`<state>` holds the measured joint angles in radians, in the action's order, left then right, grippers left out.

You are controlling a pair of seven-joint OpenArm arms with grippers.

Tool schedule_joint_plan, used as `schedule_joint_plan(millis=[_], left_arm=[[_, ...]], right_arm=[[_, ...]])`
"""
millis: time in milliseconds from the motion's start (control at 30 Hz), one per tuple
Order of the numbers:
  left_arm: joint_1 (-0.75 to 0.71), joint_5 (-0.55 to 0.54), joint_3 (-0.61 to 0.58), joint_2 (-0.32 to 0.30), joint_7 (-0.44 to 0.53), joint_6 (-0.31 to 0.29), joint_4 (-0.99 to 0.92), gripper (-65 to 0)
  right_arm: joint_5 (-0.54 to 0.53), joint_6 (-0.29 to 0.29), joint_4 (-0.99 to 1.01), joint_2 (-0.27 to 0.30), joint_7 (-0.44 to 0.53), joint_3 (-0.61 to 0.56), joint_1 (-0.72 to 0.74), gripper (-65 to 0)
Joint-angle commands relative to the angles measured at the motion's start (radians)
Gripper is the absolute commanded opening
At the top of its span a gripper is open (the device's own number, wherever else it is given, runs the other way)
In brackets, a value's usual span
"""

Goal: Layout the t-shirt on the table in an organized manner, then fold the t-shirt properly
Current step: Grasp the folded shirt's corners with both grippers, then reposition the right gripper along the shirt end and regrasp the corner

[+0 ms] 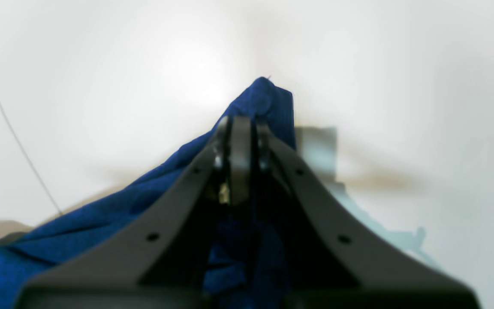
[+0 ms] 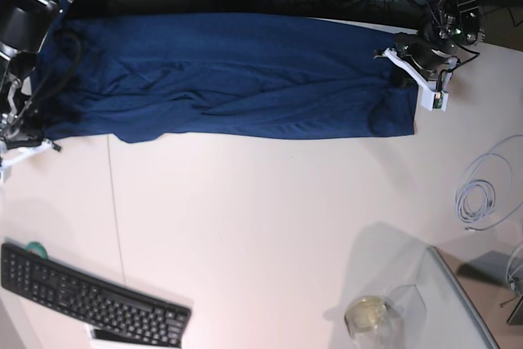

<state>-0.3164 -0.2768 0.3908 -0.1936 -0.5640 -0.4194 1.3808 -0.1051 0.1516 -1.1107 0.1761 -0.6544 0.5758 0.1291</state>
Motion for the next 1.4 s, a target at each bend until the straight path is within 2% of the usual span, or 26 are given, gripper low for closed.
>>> schedule_joint_plan(millis=[0, 33, 100, 267, 333, 400, 567, 600, 667, 800, 1000, 1267, 1300, 1333, 1367], left_arm=[[-0.002, 0.007, 0.003, -0.011, -0.008, 0.003, 0.009, -65.0], [-0.002, 0.007, 0.003, -0.011, -0.008, 0.003, 0.01, -65.0], [0.001, 0.007, 0.003, -0.011, -0.008, 0.003, 0.012, -65.0], [0.007, 0.006, 0.003, -0.011, -0.009, 0.003, 0.03, -65.0], [0.007, 0.006, 0.003, -0.011, -0.012, 0.003, 0.047, -65.0], [0.007, 0.004, 0.003, -0.011, -0.014, 0.003, 0.07, -65.0], [-0.002, 0.003, 0.003, -0.011, -0.017, 0.003, 0.148, -65.0], [-0.002, 0.001, 0.003, -0.011, -0.017, 0.003, 0.164, -65.0], [-0.008, 0.001, 0.029, -0.007, -0.018, 0.003, 0.194, -65.0], [-0.028, 0.0, 0.101, 0.004, -0.066, 0.003, 0.246, -65.0], [-0.033, 0.0, 0.225, 0.007, -0.069, 0.0, 0.248, -65.0], [-0.033, 0.0, 0.253, 0.003, -0.069, 0.0, 0.228, -65.0], [-0.031, 0.0, 0.25, 0.003, -0.069, 0.0, 0.222, -65.0], [-0.026, 0.0, 0.25, 0.003, -0.069, 0.0, 0.216, -65.0], [-0.023, 0.0, 0.25, 0.003, -0.069, 0.0, 0.21, -65.0]], right_arm=[[-0.002, -0.022, -0.016, 0.018, 0.018, 0.003, 0.017, -63.3], [-0.002, -0.028, -0.016, 0.018, 0.011, 0.002, 0.017, -63.2], [-0.003, -0.028, -0.019, 0.018, -0.035, 0.002, 0.017, -58.1], [-0.003, -0.028, -0.107, 0.012, -0.08, 0.002, 0.008, -32.4], [-0.003, -0.025, -0.208, -0.013, -0.077, -0.003, -0.033, -26.7], [-0.003, -0.013, -0.334, -0.03, -0.08, -0.018, -0.082, -26.6], [-0.003, 0.219, -0.572, -0.062, -0.124, -0.251, -0.214, -26.6], [-0.003, 0.253, -0.581, -0.069, -0.144, -0.296, -0.219, -26.6], [-0.002, 0.282, -0.563, -0.08, -0.155, -0.365, -0.217, -26.6], [-0.003, 0.283, -0.474, -0.08, -0.155, -0.442, -0.167, -26.6], [-0.003, 0.285, -0.354, -0.08, -0.155, -0.443, -0.11, -26.4], [-0.003, 0.286, -0.276, -0.099, -0.155, -0.443, -0.09, -26.9], [-0.003, 0.286, -0.276, -0.103, -0.155, -0.44, -0.092, -27.6], [-0.003, 0.286, -0.277, -0.106, -0.156, -0.442, -0.093, -31.1], [-0.003, 0.286, -0.277, -0.109, -0.16, -0.442, -0.093, -37.5]])
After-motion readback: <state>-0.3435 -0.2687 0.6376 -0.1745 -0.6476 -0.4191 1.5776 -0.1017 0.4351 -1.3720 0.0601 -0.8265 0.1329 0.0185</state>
